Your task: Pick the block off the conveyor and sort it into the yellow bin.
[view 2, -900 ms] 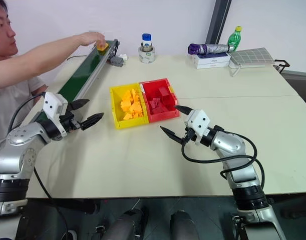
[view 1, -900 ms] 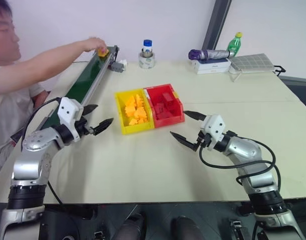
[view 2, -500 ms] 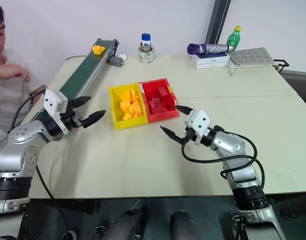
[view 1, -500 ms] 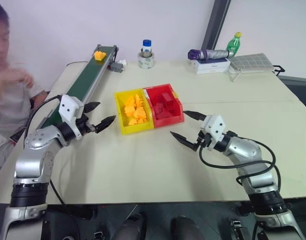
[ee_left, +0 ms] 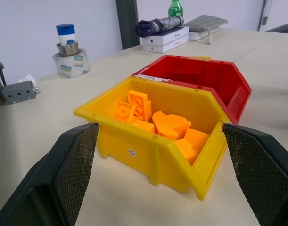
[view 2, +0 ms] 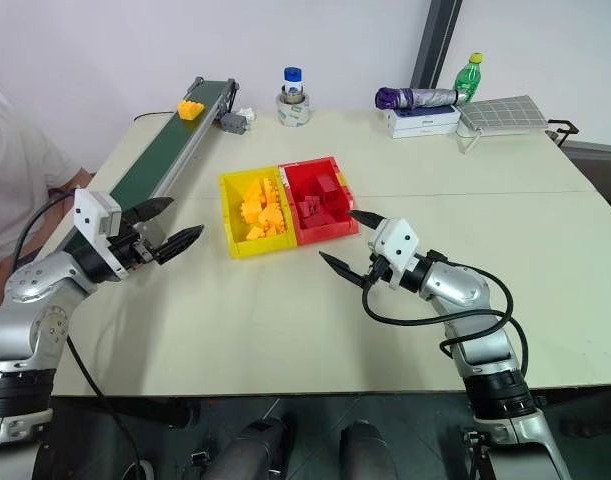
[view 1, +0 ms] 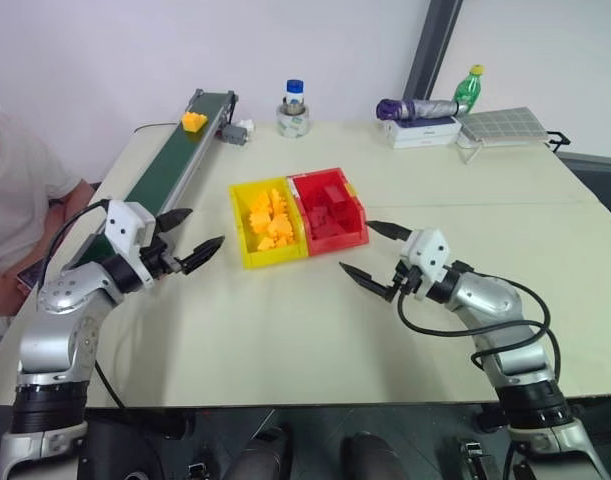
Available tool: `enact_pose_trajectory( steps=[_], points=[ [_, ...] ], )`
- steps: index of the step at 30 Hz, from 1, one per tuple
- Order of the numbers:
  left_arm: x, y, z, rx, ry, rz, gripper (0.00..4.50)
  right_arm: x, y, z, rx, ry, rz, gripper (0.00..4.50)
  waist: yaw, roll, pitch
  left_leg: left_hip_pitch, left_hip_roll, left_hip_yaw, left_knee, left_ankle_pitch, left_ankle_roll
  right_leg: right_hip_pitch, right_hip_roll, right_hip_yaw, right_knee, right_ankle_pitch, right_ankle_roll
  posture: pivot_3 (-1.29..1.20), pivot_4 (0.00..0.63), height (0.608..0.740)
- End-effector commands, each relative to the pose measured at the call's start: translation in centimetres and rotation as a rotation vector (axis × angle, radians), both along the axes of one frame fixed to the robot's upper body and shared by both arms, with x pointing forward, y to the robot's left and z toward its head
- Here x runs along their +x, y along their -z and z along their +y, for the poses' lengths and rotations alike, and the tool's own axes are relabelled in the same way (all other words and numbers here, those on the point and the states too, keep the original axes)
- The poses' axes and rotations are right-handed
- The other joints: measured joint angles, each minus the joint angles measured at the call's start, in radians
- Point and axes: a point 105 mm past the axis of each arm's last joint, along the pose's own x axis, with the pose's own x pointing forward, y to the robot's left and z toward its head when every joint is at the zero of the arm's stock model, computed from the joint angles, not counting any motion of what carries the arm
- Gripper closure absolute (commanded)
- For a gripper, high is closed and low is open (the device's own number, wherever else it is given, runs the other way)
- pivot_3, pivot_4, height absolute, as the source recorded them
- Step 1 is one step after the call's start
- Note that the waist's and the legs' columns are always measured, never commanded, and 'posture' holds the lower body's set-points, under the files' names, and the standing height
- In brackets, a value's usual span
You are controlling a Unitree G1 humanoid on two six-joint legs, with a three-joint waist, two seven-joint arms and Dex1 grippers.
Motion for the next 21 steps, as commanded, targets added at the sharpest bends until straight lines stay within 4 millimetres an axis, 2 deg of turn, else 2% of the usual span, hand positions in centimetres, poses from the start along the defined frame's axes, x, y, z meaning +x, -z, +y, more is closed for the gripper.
enact_pose_trajectory(
  steps=[1, 6, 12, 16, 18, 21],
  points=[
    [-0.8, -1.5, 0.6, -0.007, -0.032, -0.070, 0.08, -0.1, -1.0, 0.0, 0.006, -0.013, -0.038, 0.00, 0.000, 0.000, 0.000, 0.000, 0.000, 0.000, 0.000, 0.000, 0.000, 0.000, 0.000, 0.000, 0.000, 0.000, 0.000, 0.00, 0.150, 0.740],
    [-1.9, -1.3, 2.1, -0.060, -0.109, -0.063, 0.08, -0.1, -1.1, 0.0, 0.011, -0.014, -0.039, 0.00, -0.003, 0.000, 0.000, 0.000, 0.000, 0.000, 0.000, 0.000, 0.000, 0.000, 0.000, 0.000, 0.000, 0.000, 0.000, 0.00, 0.150, 0.740],
    [-3.4, -1.4, 7.3, -0.176, -0.374, -0.116, 0.08, 0.0, -1.1, -0.1, 0.007, -0.019, -0.036, 0.00, -0.003, 0.000, 0.000, 0.000, 0.001, 0.000, 0.000, 0.000, 0.000, 0.000, 0.000, 0.000, 0.000, 0.000, 0.000, 0.00, 0.150, 0.740],
    [-4.6, -0.2, 10.8, -0.203, -0.558, -0.128, 0.08, 0.2, -1.1, 0.0, 0.004, -0.029, -0.039, 0.00, 0.001, 0.000, 0.000, 0.000, 0.001, 0.000, 0.000, -0.001, -0.002, 0.000, 0.000, 0.000, 0.000, -0.001, -0.002, 0.00, 0.150, 0.740],
    [-5.2, 0.9, 12.2, -0.232, -0.630, -0.117, 0.08, 0.3, -1.2, 0.2, 0.005, -0.035, -0.041, 0.00, 0.001, 0.000, 0.000, 0.000, 0.001, 0.001, 0.000, -0.001, -0.002, 0.001, 0.000, 0.000, 0.000, -0.002, -0.003, 0.00, 0.150, 0.740],
    [-5.7, 1.5, 12.9, -0.260, -0.674, -0.117, 0.08, 0.4, -1.2, 0.4, 0.006, -0.045, -0.043, 0.00, 0.002, 0.000, 0.000, 0.000, 0.001, 0.001, 0.000, -0.001, -0.002, 0.001, 0.000, 0.000, -0.001, -0.002, -0.003, 0.00, 0.150, 0.740]
  ],
)
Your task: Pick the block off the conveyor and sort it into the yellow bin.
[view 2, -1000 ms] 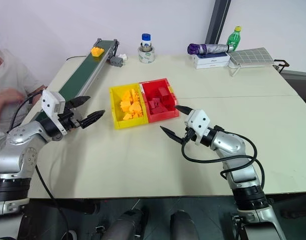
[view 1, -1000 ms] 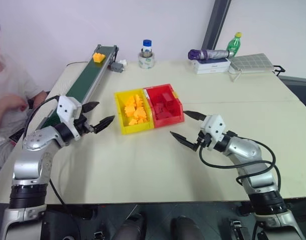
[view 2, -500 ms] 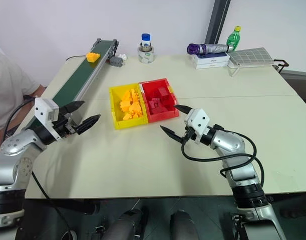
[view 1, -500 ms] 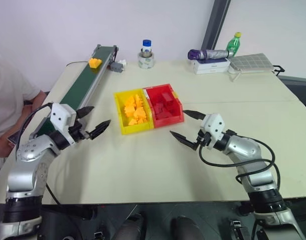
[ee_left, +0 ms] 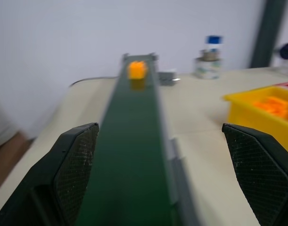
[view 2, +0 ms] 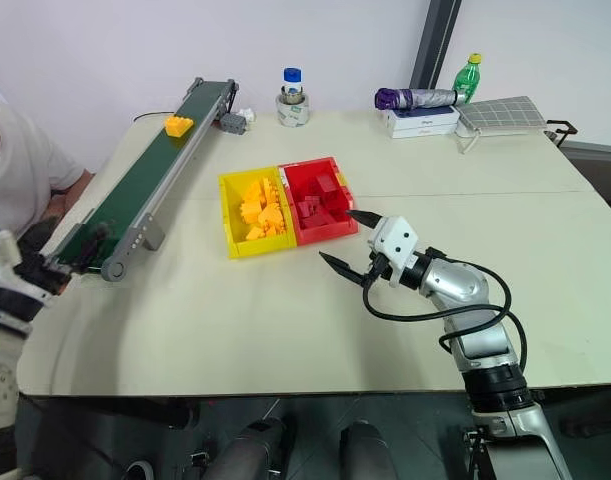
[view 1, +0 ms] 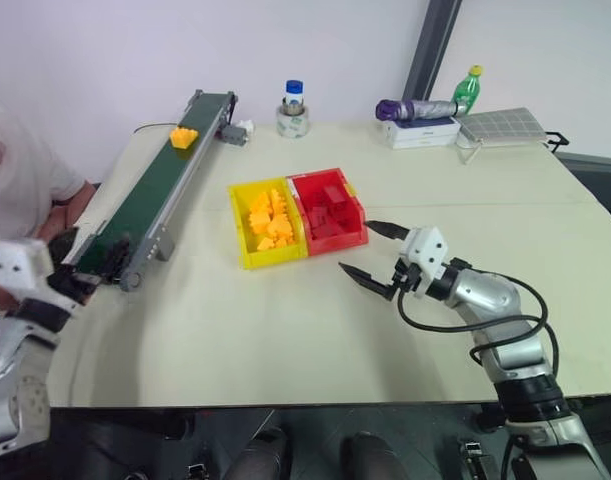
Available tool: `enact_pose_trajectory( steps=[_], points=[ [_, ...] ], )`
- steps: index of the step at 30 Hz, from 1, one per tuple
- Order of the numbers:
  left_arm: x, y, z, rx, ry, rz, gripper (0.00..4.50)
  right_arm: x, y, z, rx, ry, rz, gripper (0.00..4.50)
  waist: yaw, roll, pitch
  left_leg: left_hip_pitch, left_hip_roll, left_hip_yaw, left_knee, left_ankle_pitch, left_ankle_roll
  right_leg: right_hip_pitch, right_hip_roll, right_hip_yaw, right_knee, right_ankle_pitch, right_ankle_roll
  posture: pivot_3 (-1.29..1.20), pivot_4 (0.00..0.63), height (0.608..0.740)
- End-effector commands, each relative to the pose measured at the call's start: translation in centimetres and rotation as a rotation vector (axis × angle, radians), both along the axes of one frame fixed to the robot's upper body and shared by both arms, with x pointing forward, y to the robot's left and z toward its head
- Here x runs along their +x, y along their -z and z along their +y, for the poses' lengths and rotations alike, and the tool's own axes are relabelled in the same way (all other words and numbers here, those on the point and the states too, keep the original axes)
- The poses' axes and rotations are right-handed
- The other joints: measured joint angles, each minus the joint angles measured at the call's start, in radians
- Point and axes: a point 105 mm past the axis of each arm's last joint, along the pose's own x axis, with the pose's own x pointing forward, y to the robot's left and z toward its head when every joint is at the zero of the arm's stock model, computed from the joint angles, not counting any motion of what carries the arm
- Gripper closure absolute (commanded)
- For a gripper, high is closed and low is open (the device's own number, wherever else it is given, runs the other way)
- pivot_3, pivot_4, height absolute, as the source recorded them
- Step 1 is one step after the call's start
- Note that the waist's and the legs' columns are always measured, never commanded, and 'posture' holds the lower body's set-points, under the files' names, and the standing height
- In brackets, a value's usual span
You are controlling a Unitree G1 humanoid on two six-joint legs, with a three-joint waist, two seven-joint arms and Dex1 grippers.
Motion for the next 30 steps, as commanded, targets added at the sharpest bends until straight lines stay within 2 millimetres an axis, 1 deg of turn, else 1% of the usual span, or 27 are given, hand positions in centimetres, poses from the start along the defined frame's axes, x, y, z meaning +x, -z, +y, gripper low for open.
enact_pose_trajectory(
  steps=[1, 9, 16, 24, 30],
  points=[
    [-0.8, -1.1, 1.0, 0.019, -0.055, -0.056, 0.08, -0.1, -1.2, 0.4, 0.014, -0.026, -0.051, 0.00, 0.002, 0.000, 0.000, 0.000, 0.000, 0.000, 0.000, 0.000, 0.000, 0.000, 0.000, 0.000, 0.000, 0.000, 0.000, 0.00, 0.150, 0.740],
    [0.0, -1.1, 0.8, -0.012, -0.045, -0.049, 0.08, -0.1, -1.4, 0.5, 0.021, -0.030, -0.055, 0.00, 0.001, 0.000, 0.000, 0.000, 0.000, 0.000, 0.000, 0.000, 0.000, 0.000, 0.000, 0.000, -0.001, 0.000, -0.001, 0.00, 0.150, 0.740],
    [0.6, -1.6, 0.7, 0.005, -0.034, -0.052, 0.08, -0.1, -1.3, 0.5, 0.022, -0.026, -0.054, 0.00, -0.001, 0.000, 0.000, 0.000, 0.000, 0.000, 0.000, 0.000, 0.000, 0.000, 0.000, 0.000, -0.001, 0.001, 0.001, 0.00, 0.150, 0.740],
    [0.9, -1.5, 0.5, 0.014, -0.033, -0.046, 0.08, -0.1, -1.4, 0.5, 0.021, -0.025, -0.055, 0.00, 0.000, 0.000, 0.000, 0.000, 0.001, 0.000, 0.000, 0.000, 0.000, 0.000, 0.000, 0.000, -0.001, 0.000, 0.001, 0.00, 0.150, 0.740],
    [1.5, -2.1, 0.3, 0.019, -0.026, -0.053, 0.08, -0.1, -1.4, 0.4, 0.023, -0.021, -0.055, 0.00, 0.000, 0.000, 0.000, 0.000, 0.001, 0.000, 0.000, 0.000, 0.000, 0.000, 0.000, 0.000, -0.001, 0.001, 0.001, 0.00, 0.150, 0.740]
  ],
)
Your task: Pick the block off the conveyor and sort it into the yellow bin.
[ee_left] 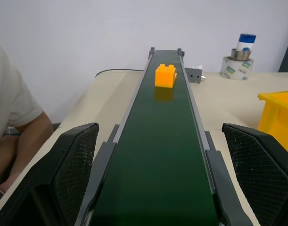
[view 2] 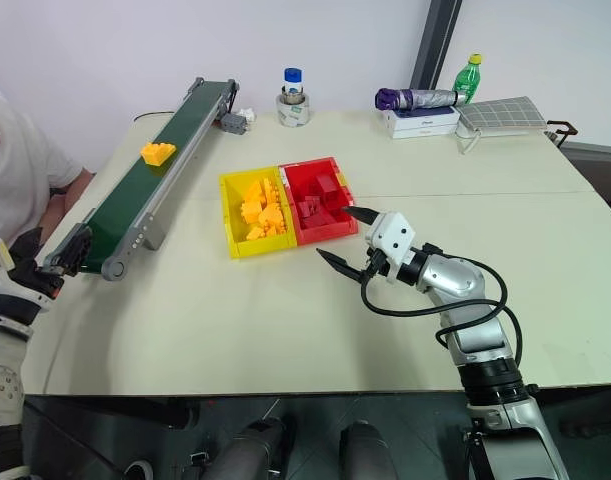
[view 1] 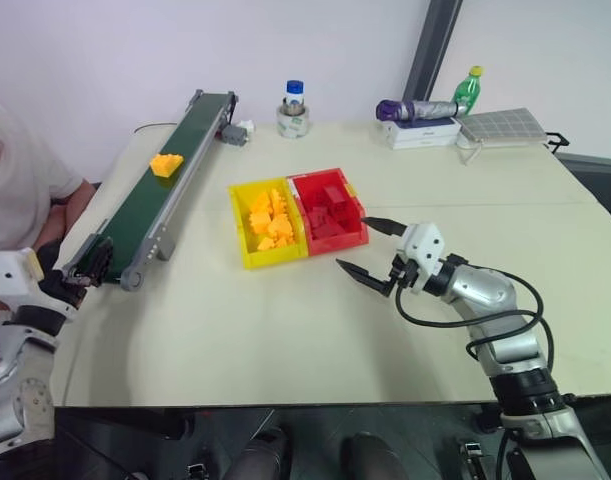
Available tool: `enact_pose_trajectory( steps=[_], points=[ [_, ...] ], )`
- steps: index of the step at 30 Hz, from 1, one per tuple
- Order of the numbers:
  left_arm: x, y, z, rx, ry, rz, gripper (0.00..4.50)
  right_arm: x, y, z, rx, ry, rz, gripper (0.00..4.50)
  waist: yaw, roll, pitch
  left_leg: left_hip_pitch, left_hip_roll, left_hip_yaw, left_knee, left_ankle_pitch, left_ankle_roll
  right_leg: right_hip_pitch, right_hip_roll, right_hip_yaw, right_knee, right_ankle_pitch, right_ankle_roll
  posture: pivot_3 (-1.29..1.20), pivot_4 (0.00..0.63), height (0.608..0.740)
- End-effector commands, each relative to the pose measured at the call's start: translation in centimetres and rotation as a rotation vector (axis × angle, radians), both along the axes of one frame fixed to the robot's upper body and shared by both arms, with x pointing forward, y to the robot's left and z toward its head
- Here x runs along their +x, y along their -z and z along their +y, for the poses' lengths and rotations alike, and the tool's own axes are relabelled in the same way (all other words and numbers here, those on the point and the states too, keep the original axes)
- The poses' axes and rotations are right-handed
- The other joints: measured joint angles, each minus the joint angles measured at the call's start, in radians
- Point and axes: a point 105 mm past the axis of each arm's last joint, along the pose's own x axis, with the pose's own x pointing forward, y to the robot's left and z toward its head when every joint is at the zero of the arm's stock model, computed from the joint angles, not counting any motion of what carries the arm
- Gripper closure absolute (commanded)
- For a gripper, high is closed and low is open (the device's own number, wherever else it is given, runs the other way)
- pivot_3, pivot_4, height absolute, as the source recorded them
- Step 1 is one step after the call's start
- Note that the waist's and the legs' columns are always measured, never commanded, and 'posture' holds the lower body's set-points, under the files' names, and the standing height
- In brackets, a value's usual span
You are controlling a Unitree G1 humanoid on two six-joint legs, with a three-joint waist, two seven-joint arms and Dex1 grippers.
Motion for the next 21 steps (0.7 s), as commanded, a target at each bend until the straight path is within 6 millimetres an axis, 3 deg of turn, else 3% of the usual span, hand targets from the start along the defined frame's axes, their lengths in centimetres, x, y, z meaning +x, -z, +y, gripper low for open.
enact_pose_trajectory(
  steps=[1, 12, 21],
  points=[
    [0.3, -1.6, -0.2, 0.037, 0.004, -0.032, 0.08, -0.3, -1.3, 0.2, 0.017, -0.009, -0.055, 0.00, 0.000, 0.000, 0.000, 0.000, 0.000, 0.000, 0.000, 0.000, 0.000, 0.000, 0.000, 0.000, 0.000, 0.000, 0.000, 0.00, 0.150, 0.740],
    [2.9, -2.7, -0.8, 0.036, 0.000, 0.061, 0.08, -0.3, -1.4, 0.2, 0.014, -0.010, -0.056, 0.00, 0.000, 0.000, 0.000, 0.000, 0.000, 0.000, 0.000, 0.000, 0.000, 0.000, 0.000, 0.000, 0.000, 0.001, 0.001, 0.00, 0.150, 0.740],
    [6.9, -3.5, -0.4, -0.011, 0.015, 0.194, 0.08, -0.6, -1.1, 0.5, 0.029, 0.004, -0.054, 0.00, 0.000, 0.000, 0.000, 0.000, 0.000, 0.000, 0.000, 0.000, -0.001, 0.000, 0.001, 0.000, 0.000, 0.001, 0.002, 0.00, 0.150, 0.740]
  ],
)
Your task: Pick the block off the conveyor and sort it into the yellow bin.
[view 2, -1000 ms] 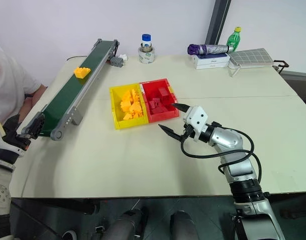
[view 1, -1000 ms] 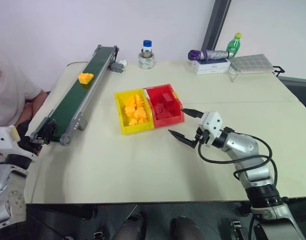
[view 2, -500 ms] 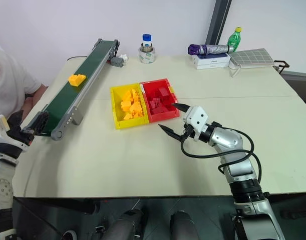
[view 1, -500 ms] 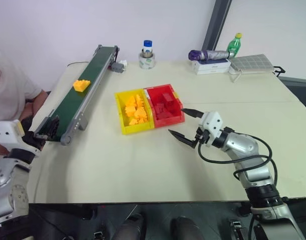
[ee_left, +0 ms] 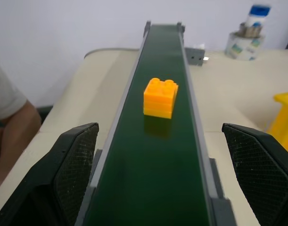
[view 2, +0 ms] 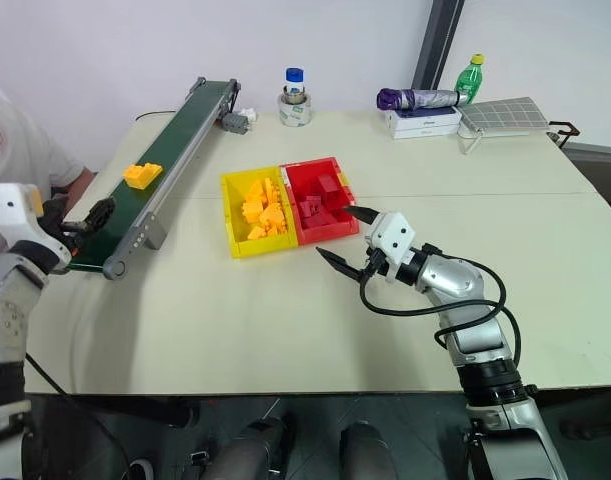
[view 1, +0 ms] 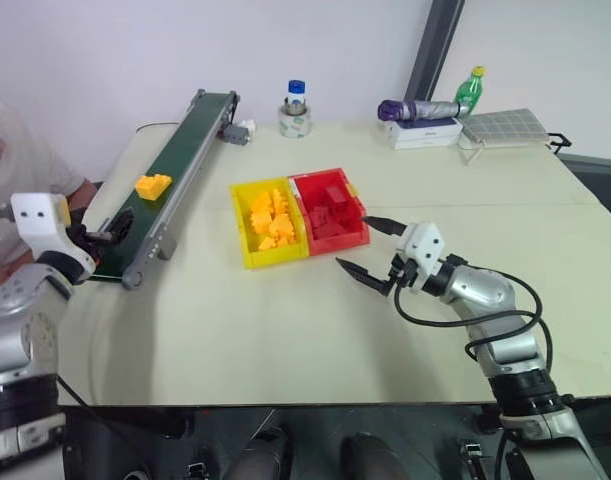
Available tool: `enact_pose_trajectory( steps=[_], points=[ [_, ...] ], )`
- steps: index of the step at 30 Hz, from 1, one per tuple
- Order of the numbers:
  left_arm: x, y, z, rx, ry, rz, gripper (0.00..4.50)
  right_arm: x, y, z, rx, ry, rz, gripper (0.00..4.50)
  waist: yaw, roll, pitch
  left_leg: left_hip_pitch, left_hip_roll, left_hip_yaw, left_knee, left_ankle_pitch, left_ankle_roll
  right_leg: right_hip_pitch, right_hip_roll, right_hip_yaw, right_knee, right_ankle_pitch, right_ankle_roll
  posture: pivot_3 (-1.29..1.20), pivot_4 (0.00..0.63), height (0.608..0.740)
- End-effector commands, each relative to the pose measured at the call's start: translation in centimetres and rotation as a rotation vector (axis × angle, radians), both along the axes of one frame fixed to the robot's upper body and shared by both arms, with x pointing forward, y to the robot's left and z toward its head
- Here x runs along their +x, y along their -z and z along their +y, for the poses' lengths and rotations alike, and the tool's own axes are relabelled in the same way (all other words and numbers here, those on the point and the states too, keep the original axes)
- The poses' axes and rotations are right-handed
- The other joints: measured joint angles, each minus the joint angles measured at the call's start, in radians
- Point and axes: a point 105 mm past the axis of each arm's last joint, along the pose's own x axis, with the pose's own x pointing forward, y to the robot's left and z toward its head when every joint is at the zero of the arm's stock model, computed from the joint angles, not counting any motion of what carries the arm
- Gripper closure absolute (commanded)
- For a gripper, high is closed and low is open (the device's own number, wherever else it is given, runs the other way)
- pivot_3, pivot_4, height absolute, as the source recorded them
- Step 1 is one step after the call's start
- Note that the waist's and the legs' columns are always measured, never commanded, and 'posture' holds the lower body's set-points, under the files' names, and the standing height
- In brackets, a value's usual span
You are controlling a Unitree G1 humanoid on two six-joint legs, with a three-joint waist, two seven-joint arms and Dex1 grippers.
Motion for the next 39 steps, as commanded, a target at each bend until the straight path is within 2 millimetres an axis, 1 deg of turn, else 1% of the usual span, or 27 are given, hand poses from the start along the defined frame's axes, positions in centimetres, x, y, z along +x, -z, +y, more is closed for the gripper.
enact_pose_trajectory(
  steps=[1, 7, 15, 16, 18, 20, 22, 23, 26, 28, 29, 31, 33, 35, 36, 37, 39],
  points=[
    [1.1, -0.8, 0.5, -0.016, -0.010, 0.017, 0.08, -0.6, -1.2, 0.4, 0.015, -0.009, -0.056, 0.00, 0.000, 0.000, 0.000, 0.000, 0.000, 0.000, 0.000, 0.000, 0.000, 0.000, 0.000, 0.000, 0.000, 0.000, 0.000, 0.00, 0.150, 0.740],
    [2.8, -0.6, 0.6, 0.025, 0.006, 0.058, 0.08, -0.8, -1.2, 0.3, 0.020, 0.003, -0.055, 0.00, -0.006, 0.000, 0.000, 0.000, 0.000, 0.000, 0.000, 0.001, 0.001, 0.000, 0.000, 0.000, 0.000, 0.000, 0.000, 0.00, 0.150, 0.740],
    [3.5, 0.0, 0.6, 0.023, 0.034, 0.069, 0.08, -1.1, -1.0, 0.1, 0.019, 0.015, -0.048, 0.00, -0.007, 0.000, 0.000, 0.000, 0.000, 0.000, 0.000, 0.002, 0.001, 0.000, 0.000, 0.000, 0.000, 0.000, 0.000, 0.00, 0.150, 0.740],
    [3.6, 0.1, 0.6, 0.028, 0.036, 0.074, 0.30, -1.1, -1.0, 0.1, 0.019, 0.016, -0.048, 0.00, -0.007, 0.000, 0.000, 0.000, 0.000, 0.000, 0.000, 0.002, 0.001, 0.000, 0.000, 0.000, 0.000, 0.000, 0.000, 0.00, 0.150, 0.740],
    [3.5, 0.4, 0.5, 0.015, 0.046, 0.082, 0.95, -1.1, -1.0, 0.0, 0.019, 0.017, -0.048, 0.00, -0.007, 0.000, 0.000, 0.000, 0.000, 0.000, 0.000, 0.002, 0.001, 0.000, 0.000, 0.000, 0.000, 0.000, 0.000, 0.00, 0.150, 0.740],
    [3.4, 0.6, 0.4, 0.016, 0.054, 0.092, 1.93, -1.1, -1.0, 0.0, 0.019, 0.018, -0.047, 0.00, -0.007, 0.000, 0.000, 0.000, 0.000, 0.000, 0.000, 0.002, 0.001, 0.000, 0.000, 0.000, 0.000, 0.000, 0.000, 0.00, 0.150, 0.740],
    [3.1, 1.0, 0.4, 0.004, 0.053, 0.100, 3.10, -1.1, -1.0, 0.0, 0.018, 0.019, -0.047, 0.00, -0.007, 0.000, 0.000, 0.000, 0.000, 0.000, 0.000, 0.002, 0.001, 0.000, 0.000, 0.000, 0.000, 0.000, 0.000, 0.00, 0.150, 0.740],
    [2.9, 0.9, 0.5, 0.011, 0.044, 0.091, 3.22, -1.1, -1.0, -0.1, 0.017, 0.019, -0.048, 0.00, -0.007, 0.000, 0.000, 0.000, 0.000, 0.000, 0.000, 0.002, 0.001, 0.000, 0.000, 0.000, 0.000, 0.000, 0.000, 0.00, 0.150, 0.740],
    [2.4, -0.3, 0.1, -0.007, 0.051, 0.041, 3.17, -1.1, -0.9, -0.2, 0.016, 0.020, -0.047, 0.00, -0.010, 0.000, 0.000, 0.000, 0.000, 0.000, 0.000, 0.002, 0.001, 0.000, 0.000, 0.000, 0.000, 0.000, 0.000, 0.00, 0.150, 0.740],
    [2.1, -1.5, -0.8, -0.006, 0.086, -0.005, 3.17, -1.1, -0.9, -0.1, 0.015, 0.019, -0.045, 0.00, -0.010, 0.000, 0.000, 0.000, 0.000, 0.000, 0.000, 0.002, 0.001, 0.000, 0.000, 0.000, 0.000, 0.000, 0.000, 0.00, 0.150, 0.740],
    [1.9, -2.3, -2.0, -0.017, 0.140, -0.047, 3.17, -1.0, -0.9, -0.1, 0.014, 0.017, -0.045, 0.00, -0.008, 0.000, 0.000, 0.000, 0.000, 0.000, 0.000, 0.002, 0.001, 0.000, 0.000, 0.000, 0.000, 0.000, 0.000, 0.00, 0.150, 0.740],
    [1.3, -3.3, -4.0, -0.038, 0.237, -0.097, 3.17, -1.0, -0.9, 0.0, 0.012, 0.014, -0.045, 0.00, -0.005, 0.000, 0.000, 0.000, 0.000, 0.000, 0.000, 0.002, 0.001, 0.000, 0.000, 0.000, 0.000, 0.000, 0.000, 0.00, 0.150, 0.740],
    [0.9, -3.6, -5.9, -0.059, 0.310, -0.102, 3.17, -0.9, -0.9, 0.0, 0.013, 0.012, -0.046, 0.00, -0.004, 0.000, 0.000, 0.000, 0.000, 0.000, 0.000, 0.002, 0.001, 0.000, 0.000, 0.000, 0.000, 0.000, 0.000, 0.00, 0.150, 0.740],
    [0.8, -3.6, -9.1, -0.026, 0.406, -0.102, 3.17, -0.8, -1.1, 0.1, 0.011, 0.008, -0.049, 0.00, -0.005, 0.000, 0.000, 0.000, 0.000, 0.000, 0.000, 0.002, 0.001, 0.000, 0.000, 0.000, 0.000, 0.000, 0.000, 0.00, 0.150, 0.740],
    [0.7, -3.6, -10.2, -0.021, 0.436, -0.102, 3.17, -0.8, -1.1, 0.1, 0.011, 0.006, -0.049, 0.00, -0.004, 0.000, 0.000, 0.000, 0.000, 0.000, 0.000, 0.002, 0.001, 0.001, 0.000, 0.000, 0.000, 0.000, 0.000, 0.00, 0.150, 0.740],
    [1.0, -3.5, -11.7, -0.034, 0.456, -0.105, 3.17, -0.8, -1.1, 0.1, 0.010, 0.006, -0.050, 0.00, -0.003, 0.000, 0.000, 0.000, 0.000, 0.000, 0.000, 0.002, 0.001, 0.001, 0.000, 0.000, 0.000, 0.000, 0.000, 0.00, 0.150, 0.740],
    [1.7, -3.3, -13.8, -0.051, 0.472, -0.106, 3.17, -0.7, -1.1, 0.2, 0.010, 0.005, -0.051, 0.00, 0.000, 0.000, 0.000, 0.001, 0.000, 0.000, 0.001, 0.002, 0.001, 0.001, 0.000, 0.000, 0.000, 0.001, 0.000, 0.00, 0.150, 0.740]
  ],
)
